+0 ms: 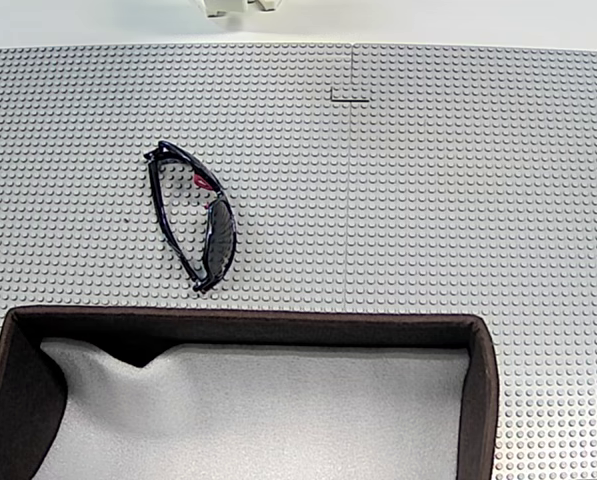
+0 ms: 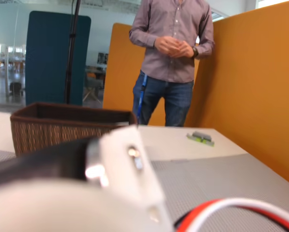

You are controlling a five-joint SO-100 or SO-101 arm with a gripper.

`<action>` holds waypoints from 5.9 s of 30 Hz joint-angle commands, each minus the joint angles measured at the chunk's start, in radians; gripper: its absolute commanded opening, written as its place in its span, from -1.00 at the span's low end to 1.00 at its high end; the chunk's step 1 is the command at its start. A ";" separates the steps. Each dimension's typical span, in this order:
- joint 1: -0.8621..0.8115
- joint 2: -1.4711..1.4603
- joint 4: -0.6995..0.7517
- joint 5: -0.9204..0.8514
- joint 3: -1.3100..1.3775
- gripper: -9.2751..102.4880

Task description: Grasp a glasses and put it in the bin.

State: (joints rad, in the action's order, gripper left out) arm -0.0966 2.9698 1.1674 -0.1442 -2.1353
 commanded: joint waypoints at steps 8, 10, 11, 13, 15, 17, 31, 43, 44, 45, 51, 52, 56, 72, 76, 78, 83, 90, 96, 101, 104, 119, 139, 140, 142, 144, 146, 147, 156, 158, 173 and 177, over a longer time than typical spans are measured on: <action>-0.041 -0.181 0.126 0.011 -0.014 -0.84; -0.049 -0.221 0.129 0.028 -0.020 -0.82; -0.048 -0.238 0.130 0.023 -0.028 -0.81; -0.041 -0.270 0.133 0.028 -0.035 -0.77; -0.046 -0.331 0.137 0.041 -0.026 -0.70; -0.052 -0.394 0.130 0.091 -0.011 -0.70; -0.115 -0.900 0.031 0.534 0.124 -0.55; -0.060 -1.120 0.087 0.640 0.143 -0.51; -0.058 -1.135 0.086 0.640 0.138 -0.51; -0.058 -1.147 0.089 0.640 0.140 -0.50; -0.048 -1.197 0.071 0.638 0.132 -0.50; -0.046 -1.201 0.064 0.638 0.127 -0.50; -0.031 -1.218 -0.002 0.640 0.100 -0.51; -0.008 -1.181 -0.094 0.589 0.037 -0.85; -0.003 -1.043 -0.115 0.526 0.041 -0.85; 0.015 -0.916 -0.132 0.465 0.051 -0.85; 0.086 -0.681 -0.126 0.344 0.095 -0.85; 0.143 -0.583 -0.184 0.268 0.235 -0.85; 0.153 -0.696 -0.245 0.255 0.482 -0.85; 0.146 -0.936 -0.307 0.262 0.781 -0.85; 0.152 -1.081 -0.351 0.245 0.897 -0.85; 0.133 -1.585 -0.393 0.262 1.221 -0.84; 0.133 -1.755 -0.209 0.347 1.408 -0.54; 0.137 -1.755 -0.184 0.357 1.411 -0.53; 0.144 -1.756 -0.127 0.376 1.420 -0.52; 0.150 -1.758 -0.077 0.399 1.428 -0.51; 0.160 -1.761 -0.032 0.411 1.439 -0.51; 0.161 -1.763 -0.018 0.416 1.442 -0.51; 0.179 -1.727 0.166 0.451 1.493 -0.46; 0.181 -1.672 0.186 0.454 1.485 -0.46; 0.245 -0.693 -0.015 0.268 0.687 -0.54; 0.218 -0.479 -0.057 0.204 0.463 -0.57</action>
State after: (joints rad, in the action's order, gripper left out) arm 0.1289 2.3363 1.1413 0.0890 -1.5340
